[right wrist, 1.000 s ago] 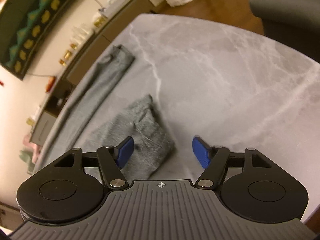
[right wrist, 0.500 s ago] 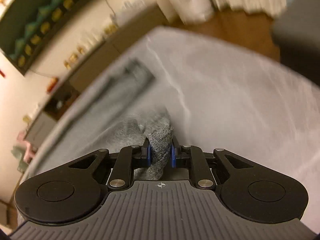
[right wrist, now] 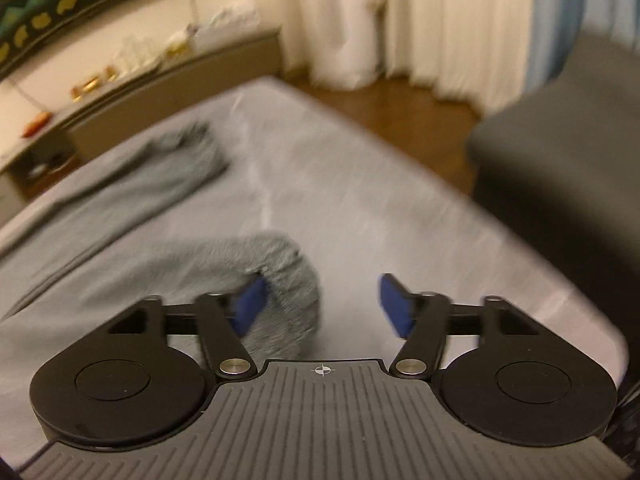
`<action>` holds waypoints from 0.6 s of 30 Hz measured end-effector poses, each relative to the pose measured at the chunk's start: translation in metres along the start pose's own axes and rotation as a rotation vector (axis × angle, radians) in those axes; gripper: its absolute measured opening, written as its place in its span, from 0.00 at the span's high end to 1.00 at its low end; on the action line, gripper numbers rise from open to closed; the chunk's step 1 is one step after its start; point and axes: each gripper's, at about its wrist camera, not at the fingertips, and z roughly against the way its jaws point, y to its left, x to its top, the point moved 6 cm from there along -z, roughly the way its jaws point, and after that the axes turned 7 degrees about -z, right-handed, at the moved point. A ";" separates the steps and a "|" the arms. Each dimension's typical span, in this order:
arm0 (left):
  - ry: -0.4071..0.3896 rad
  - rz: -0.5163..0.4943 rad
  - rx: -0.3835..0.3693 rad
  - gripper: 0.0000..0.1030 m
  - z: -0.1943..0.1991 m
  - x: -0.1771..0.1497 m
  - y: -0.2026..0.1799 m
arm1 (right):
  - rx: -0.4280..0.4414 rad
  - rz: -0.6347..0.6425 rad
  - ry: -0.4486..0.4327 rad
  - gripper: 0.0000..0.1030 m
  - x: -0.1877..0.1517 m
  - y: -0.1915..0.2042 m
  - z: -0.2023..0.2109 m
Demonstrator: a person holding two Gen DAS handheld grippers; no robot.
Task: Fold clothes
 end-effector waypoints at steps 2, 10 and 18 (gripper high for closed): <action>0.015 0.047 0.010 0.45 -0.005 0.000 0.010 | -0.067 0.066 -0.095 0.34 0.007 0.010 0.016; 0.053 -0.082 0.043 0.59 -0.036 -0.005 0.005 | 0.084 0.170 -0.194 0.33 0.004 0.092 0.061; -0.038 -0.003 -0.155 0.80 -0.017 0.013 -0.014 | 0.640 0.657 -0.065 0.27 -0.105 0.365 0.142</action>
